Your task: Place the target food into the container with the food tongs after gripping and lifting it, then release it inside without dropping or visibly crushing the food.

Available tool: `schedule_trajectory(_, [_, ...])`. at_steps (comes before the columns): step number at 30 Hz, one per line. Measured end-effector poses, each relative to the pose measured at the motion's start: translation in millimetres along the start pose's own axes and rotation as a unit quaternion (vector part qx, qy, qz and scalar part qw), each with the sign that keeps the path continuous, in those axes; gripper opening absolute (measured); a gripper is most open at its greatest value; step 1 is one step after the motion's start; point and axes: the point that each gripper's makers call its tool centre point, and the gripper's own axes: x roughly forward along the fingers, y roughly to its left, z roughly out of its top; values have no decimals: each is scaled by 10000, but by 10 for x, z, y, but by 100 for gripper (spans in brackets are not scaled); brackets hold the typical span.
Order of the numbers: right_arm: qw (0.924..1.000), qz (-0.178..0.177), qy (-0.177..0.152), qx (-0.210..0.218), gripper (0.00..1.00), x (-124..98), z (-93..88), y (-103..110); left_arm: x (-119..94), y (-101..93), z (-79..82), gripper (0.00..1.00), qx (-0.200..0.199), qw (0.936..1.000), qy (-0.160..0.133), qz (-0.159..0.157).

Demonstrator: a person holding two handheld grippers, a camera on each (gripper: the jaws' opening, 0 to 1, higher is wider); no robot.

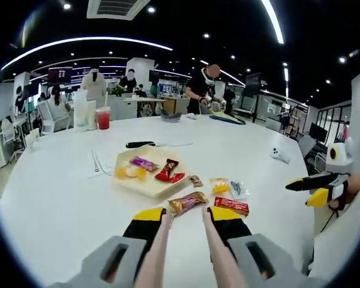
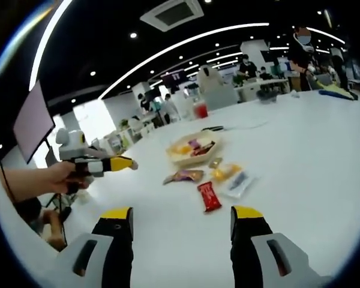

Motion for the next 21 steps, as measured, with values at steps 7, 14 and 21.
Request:
schedule_trajectory(7, [9998, -61, 186, 1, 66, -59, -181, -42, 80, -3, -95, 26, 249, 9995, 117, -128])
schedule_trajectory(14, [9996, -150, 222, 100, 66, -86, -202, -139, 171, -28, -157, 25, 391, 9988, 182, -221])
schedule_trajectory(21, [9996, -145, 226, 95, 66, -7, -167, -166, 330, -91, -171, 25, 557, 9974, 254, -371])
